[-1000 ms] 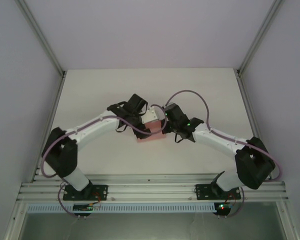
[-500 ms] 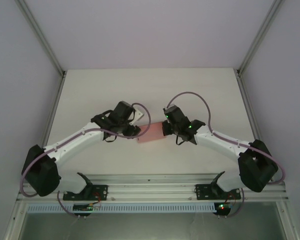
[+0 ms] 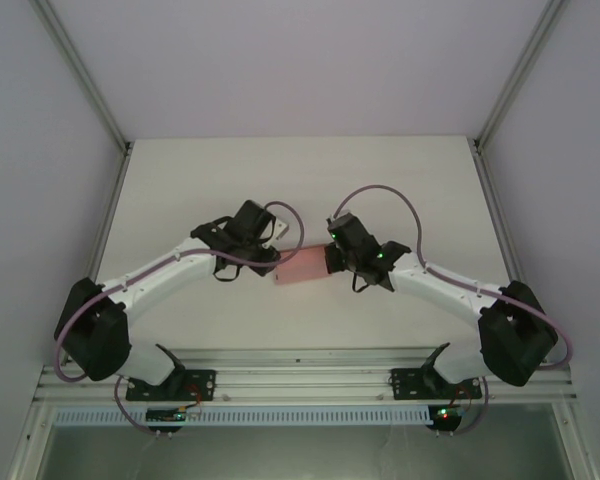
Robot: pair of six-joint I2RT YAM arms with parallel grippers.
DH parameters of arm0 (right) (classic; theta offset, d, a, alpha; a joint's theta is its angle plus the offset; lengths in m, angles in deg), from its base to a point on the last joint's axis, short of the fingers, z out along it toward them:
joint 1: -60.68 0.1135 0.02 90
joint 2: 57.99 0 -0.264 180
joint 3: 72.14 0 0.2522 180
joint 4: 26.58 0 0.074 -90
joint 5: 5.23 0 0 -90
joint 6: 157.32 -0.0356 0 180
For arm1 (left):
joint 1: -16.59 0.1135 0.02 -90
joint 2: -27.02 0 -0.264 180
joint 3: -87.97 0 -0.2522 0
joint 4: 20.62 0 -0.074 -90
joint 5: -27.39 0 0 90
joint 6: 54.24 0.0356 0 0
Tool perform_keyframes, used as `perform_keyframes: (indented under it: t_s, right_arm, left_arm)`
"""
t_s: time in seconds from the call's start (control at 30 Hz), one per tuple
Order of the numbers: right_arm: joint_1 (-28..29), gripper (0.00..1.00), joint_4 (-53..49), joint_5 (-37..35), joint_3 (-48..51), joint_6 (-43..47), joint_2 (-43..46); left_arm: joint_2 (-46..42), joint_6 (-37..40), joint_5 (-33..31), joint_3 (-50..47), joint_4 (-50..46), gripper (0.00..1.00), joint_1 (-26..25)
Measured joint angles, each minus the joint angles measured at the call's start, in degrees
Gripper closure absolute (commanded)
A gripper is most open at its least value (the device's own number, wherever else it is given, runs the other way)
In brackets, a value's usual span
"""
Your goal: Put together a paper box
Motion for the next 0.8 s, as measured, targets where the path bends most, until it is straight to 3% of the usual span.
perform_keyframes:
  t_s: [0.43,0.5,0.57,0.7,0.8]
  right_arm:
    - [0.5,1.00,-0.9,-1.0,0.0,-0.7,0.2]
    - [0.5,1.00,-0.9,-1.0,0.0,-0.9,0.2]
    - [0.6,1.00,-0.8,-1.0,0.0,-0.9,0.2]
    - [1.5,1.00,-0.9,-1.5,0.0,-0.8,0.3]
    - [3.1,1.00,-1.9,-4.2,-0.2,-1.4,0.3]
  left_arm:
    - [0.0,-1.1,1.1,3.0,-2.2,0.67,0.0]
    - [0.0,-1.2,1.3,3.0,-2.4,0.74,0.0]
    - [0.0,-1.5,1.5,3.0,-2.6,0.89,0.0]
    - [0.1,-3.2,1.7,3.4,-3.4,0.99,0.0]
    - [1.3,-7.4,1.8,5.8,-5.5,1.00,0.0]
